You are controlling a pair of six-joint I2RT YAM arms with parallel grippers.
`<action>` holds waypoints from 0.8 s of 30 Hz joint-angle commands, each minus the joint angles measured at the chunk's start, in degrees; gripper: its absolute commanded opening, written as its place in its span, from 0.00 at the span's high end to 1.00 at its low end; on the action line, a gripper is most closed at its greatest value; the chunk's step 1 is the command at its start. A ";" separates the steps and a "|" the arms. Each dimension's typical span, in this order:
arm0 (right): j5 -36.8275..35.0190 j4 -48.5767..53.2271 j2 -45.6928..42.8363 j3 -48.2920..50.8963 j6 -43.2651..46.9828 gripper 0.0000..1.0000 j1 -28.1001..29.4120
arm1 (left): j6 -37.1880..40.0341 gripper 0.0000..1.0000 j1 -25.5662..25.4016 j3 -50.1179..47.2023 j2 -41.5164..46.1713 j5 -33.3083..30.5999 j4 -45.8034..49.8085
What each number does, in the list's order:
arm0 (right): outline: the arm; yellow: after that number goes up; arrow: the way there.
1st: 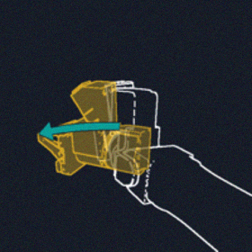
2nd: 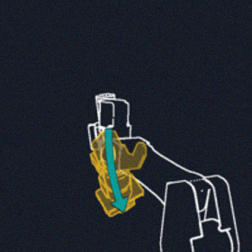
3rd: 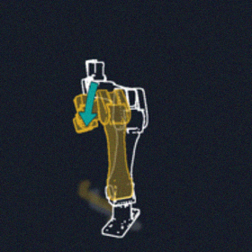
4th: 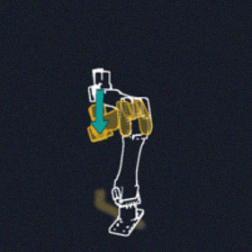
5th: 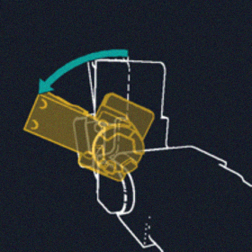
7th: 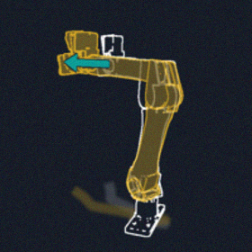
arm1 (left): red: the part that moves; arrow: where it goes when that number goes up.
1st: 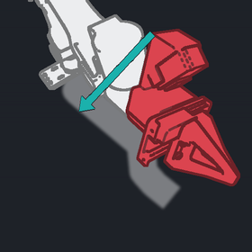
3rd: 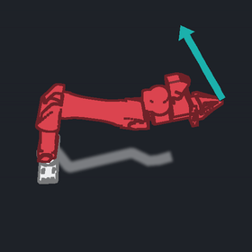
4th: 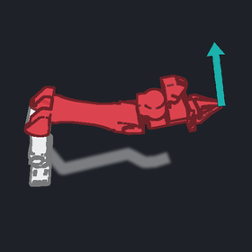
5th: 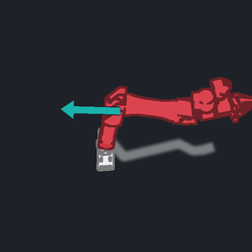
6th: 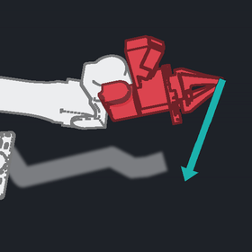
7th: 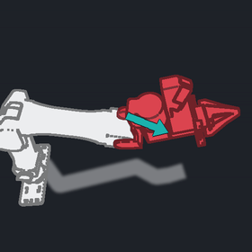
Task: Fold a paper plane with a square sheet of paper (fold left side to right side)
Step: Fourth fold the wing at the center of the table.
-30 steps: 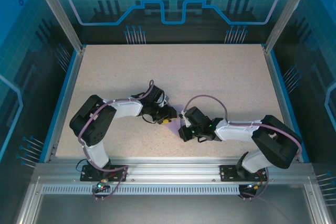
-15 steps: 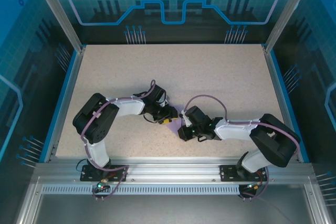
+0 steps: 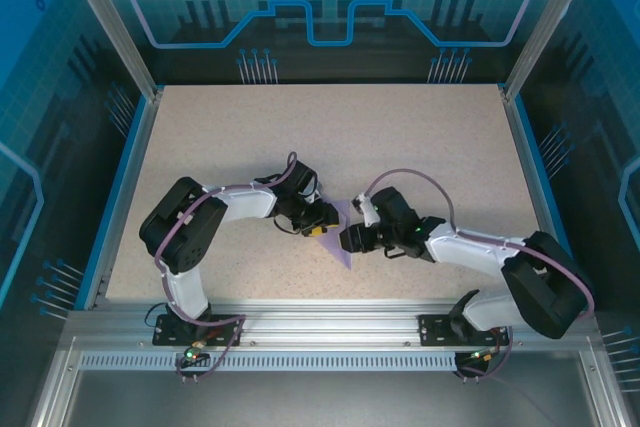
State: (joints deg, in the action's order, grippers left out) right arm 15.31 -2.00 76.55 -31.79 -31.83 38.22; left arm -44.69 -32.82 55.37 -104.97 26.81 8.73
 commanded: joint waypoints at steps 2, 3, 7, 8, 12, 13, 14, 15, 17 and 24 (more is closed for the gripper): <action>8.97 -2.18 1.18 0.40 -2.21 0.57 -5.95 | 0.83 0.54 -0.30 0.36 -1.72 -2.56 3.40; 10.40 -3.22 2.21 0.08 -2.94 0.57 -6.82 | 0.79 0.54 -0.23 0.37 -1.65 -2.60 3.44; 13.60 -6.38 7.13 -2.08 -4.83 0.59 -7.80 | 0.92 0.54 -0.26 0.27 -1.63 -2.55 3.48; 13.76 -6.87 7.98 -2.43 -5.20 0.60 -7.81 | 0.84 0.54 -0.25 0.26 -1.64 -2.55 3.45; 13.12 -8.14 10.57 -2.81 -6.42 0.62 -7.76 | 0.83 0.54 -0.40 0.33 -1.63 -2.46 3.44; 13.32 -8.75 11.01 -2.77 -6.64 0.62 -7.87 | 0.82 0.54 -0.39 0.26 -1.57 -2.46 3.44; 13.61 -9.24 11.35 -2.75 -6.83 0.63 -7.81 | 0.83 0.54 -0.39 0.34 -1.56 -2.51 3.46; 14.02 -9.67 11.83 -2.74 -7.10 0.64 -7.81 | 0.83 0.54 -0.39 0.38 -1.62 -2.53 3.42; 14.72 -9.87 12.68 -2.77 -7.14 0.67 -7.72 | 0.87 0.54 -0.36 0.35 -1.63 -2.51 3.42; 14.48 -9.54 13.78 -2.99 -7.12 0.75 -7.76 | 0.85 0.54 -0.40 0.52 -1.52 -2.57 3.48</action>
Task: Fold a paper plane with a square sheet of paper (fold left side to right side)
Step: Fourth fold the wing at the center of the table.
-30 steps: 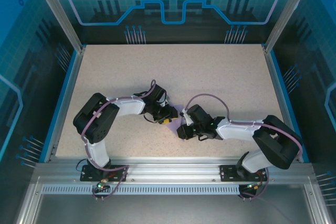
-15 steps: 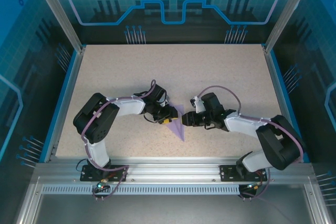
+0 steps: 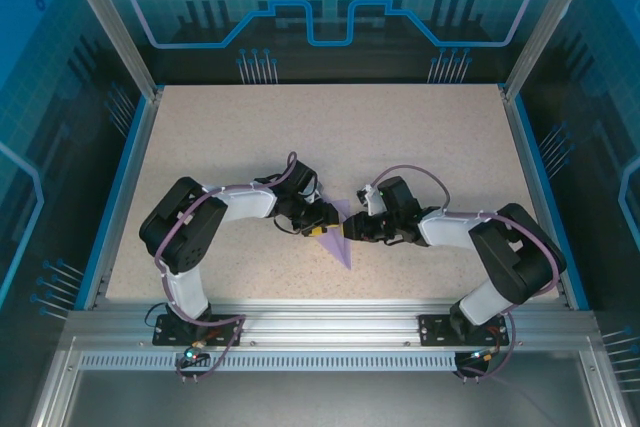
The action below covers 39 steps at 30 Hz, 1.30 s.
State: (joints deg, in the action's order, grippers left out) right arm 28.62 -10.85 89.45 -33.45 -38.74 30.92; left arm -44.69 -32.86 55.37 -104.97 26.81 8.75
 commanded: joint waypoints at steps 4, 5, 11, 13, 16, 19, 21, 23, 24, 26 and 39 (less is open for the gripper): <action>1.11 0.44 1.64 -1.86 0.37 0.87 -0.42 | 1.00 0.54 -0.31 0.47 -1.50 -2.62 3.63; 0.92 0.92 1.84 -2.00 0.56 0.89 -0.42 | 0.98 0.54 -0.32 0.44 -1.48 -2.64 3.64; -1.94 4.71 1.98 -2.89 2.37 0.97 -0.46 | 1.09 0.54 -0.35 0.35 -1.22 -2.77 3.86; -3.29 5.91 2.04 -3.07 2.84 0.97 -0.42 | 1.14 0.54 -0.28 0.37 -1.13 -2.84 3.88; -4.48 6.86 2.21 -3.32 3.45 0.96 -0.42 | 1.18 0.54 -0.35 0.33 -1.12 -2.84 3.99; -4.97 7.50 2.65 -3.71 3.84 0.96 -0.46 | 1.13 0.54 -0.33 0.35 -1.05 -2.86 3.99; -5.06 7.85 3.17 -4.05 4.09 0.96 -0.43 | 1.17 0.54 -0.35 0.34 -1.09 -2.81 4.07; -5.27 8.36 3.55 -4.32 4.40 0.96 -0.42 | 1.19 0.54 -0.29 0.33 -0.95 -2.90 4.14; -5.47 8.54 3.69 -4.32 4.38 0.96 -0.45 | 1.18 0.54 -0.34 0.26 -0.94 -2.90 4.17; -5.81 8.66 3.97 -4.42 4.55 0.95 -0.42 | 1.19 0.54 -0.34 0.30 -0.98 -2.94 4.17; -6.42 10.61 6.76 -5.65 5.77 0.95 -0.11 | 1.44 0.53 -0.34 0.35 -0.55 -2.81 4.47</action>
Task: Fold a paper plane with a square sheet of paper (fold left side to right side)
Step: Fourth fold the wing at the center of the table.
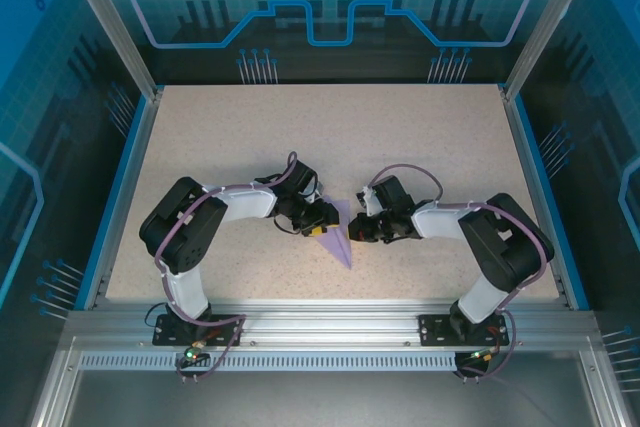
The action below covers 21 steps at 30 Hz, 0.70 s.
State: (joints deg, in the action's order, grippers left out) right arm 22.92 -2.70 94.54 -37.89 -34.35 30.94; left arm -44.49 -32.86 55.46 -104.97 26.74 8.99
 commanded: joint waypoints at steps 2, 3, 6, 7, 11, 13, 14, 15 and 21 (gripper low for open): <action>-0.93 2.93 2.07 -1.29 1.56 0.95 0.02 | 1.33 0.53 -0.36 0.26 -0.02 -2.75 4.34; -1.26 3.34 2.13 -1.31 1.64 0.95 0.12 | 1.51 0.52 -0.34 0.42 0.52 -2.75 4.58; -2.23 4.82 2.23 -1.10 1.87 0.95 0.43 | 2.68 0.50 -0.29 1.19 2.77 -3.83 6.84; -2.67 5.54 2.20 -1.05 1.98 0.95 0.59 | 3.26 0.50 -0.25 1.57 3.84 -4.51 7.82; -4.65 8.01 2.40 -1.22 2.68 0.95 1.10 | 4.96 0.50 -0.19 2.85 7.42 -6.24 10.30; -5.07 8.49 2.48 -1.15 2.78 0.95 1.30 | 5.23 0.54 -0.21 3.37 8.11 -5.39 10.23; -5.09 8.57 2.41 -1.22 2.80 0.95 1.35 | 5.43 0.58 -0.25 3.79 7.95 -4.57 9.93; -5.15 8.59 2.44 -1.20 2.88 0.95 1.41 | 5.58 0.62 -0.20 4.32 7.61 -3.42 9.52; -5.16 9.37 2.49 -2.01 3.12 0.95 1.81 | 6.62 0.82 -0.96 7.83 1.81 2.71 6.37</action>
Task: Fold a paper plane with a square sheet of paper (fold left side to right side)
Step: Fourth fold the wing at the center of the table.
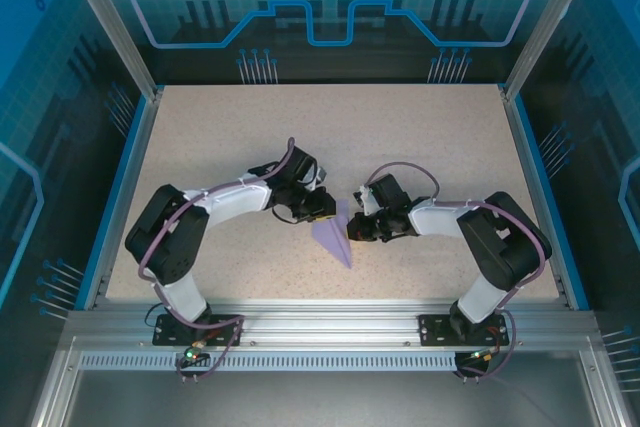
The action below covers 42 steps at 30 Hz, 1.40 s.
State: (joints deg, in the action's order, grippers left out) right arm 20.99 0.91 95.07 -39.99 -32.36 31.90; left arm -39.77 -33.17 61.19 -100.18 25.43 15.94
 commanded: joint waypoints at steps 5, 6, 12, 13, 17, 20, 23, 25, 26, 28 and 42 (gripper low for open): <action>-3.60 6.56 1.96 -0.35 1.41 0.95 1.23 | 2.83 0.87 -1.12 4.96 -7.57 4.80 -0.35; -3.74 6.65 1.96 -0.29 1.42 0.96 1.23 | 3.02 0.88 -1.19 5.20 -8.17 4.30 -0.03; -4.36 7.54 2.39 -0.52 1.76 0.95 1.37 | 3.10 0.88 -1.07 4.97 -9.91 2.37 -0.04; -4.30 7.69 2.49 -0.53 1.84 0.96 1.34 | 3.17 0.88 -1.02 4.94 -10.31 2.12 -0.20; -4.83 8.37 2.58 -0.87 2.12 0.96 1.61 | 3.16 0.89 -1.03 4.59 -12.01 1.18 -0.21; -5.00 8.80 2.60 -0.88 2.38 0.96 1.60 | 3.11 0.89 -1.05 3.86 -12.48 -0.27 0.29; -5.21 9.02 2.80 -0.88 2.65 0.96 1.59 | 2.77 0.89 -1.04 2.78 -12.75 -0.74 -0.14; -5.18 9.03 3.01 -0.88 2.74 0.96 1.56 | 2.43 0.89 -1.07 1.99 -12.89 -0.98 -0.49; -5.28 9.03 2.97 -0.88 2.74 0.96 1.56 | 2.34 0.89 -1.04 1.71 -12.93 -1.14 -0.57; -5.23 8.98 2.75 -1.05 2.74 0.95 1.59 | 2.23 0.89 -1.07 1.01 -12.94 -1.69 -0.56; -3.57 13.56 -11.06 -3.43 2.31 0.76 0.35 | 1.10 0.90 -1.42 -3.09 -12.86 -2.40 -2.26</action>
State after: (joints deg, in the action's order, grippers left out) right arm 17.87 10.07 88.14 -42.50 -30.41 32.58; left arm -38.65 -34.02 60.95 -110.93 26.44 9.30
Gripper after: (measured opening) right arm 0.231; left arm 0.103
